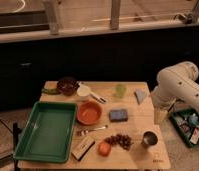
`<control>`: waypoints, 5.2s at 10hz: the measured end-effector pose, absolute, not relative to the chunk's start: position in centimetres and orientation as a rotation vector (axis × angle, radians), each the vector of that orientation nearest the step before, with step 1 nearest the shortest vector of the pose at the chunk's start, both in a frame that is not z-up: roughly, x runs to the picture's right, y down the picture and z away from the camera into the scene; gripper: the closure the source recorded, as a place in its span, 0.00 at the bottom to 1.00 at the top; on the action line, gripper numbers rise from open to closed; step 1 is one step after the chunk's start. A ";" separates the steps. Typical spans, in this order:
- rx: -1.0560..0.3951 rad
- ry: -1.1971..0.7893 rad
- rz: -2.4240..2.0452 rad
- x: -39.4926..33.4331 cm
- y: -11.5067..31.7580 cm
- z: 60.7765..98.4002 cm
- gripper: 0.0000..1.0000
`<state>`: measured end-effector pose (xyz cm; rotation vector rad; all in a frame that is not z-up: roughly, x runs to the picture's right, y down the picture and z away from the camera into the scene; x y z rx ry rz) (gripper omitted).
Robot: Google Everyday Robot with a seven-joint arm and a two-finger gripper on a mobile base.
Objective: Place sponge in tray
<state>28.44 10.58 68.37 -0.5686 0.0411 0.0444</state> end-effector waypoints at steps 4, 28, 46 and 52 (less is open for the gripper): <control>-0.569 0.041 0.044 28.4 10.6 68.4 0.20; -0.588 0.028 -0.222 17.3 15.3 70.7 0.20; -0.646 -0.158 -0.288 8.4 20.5 77.6 0.20; -0.658 -0.186 -0.246 7.5 21.3 80.3 0.20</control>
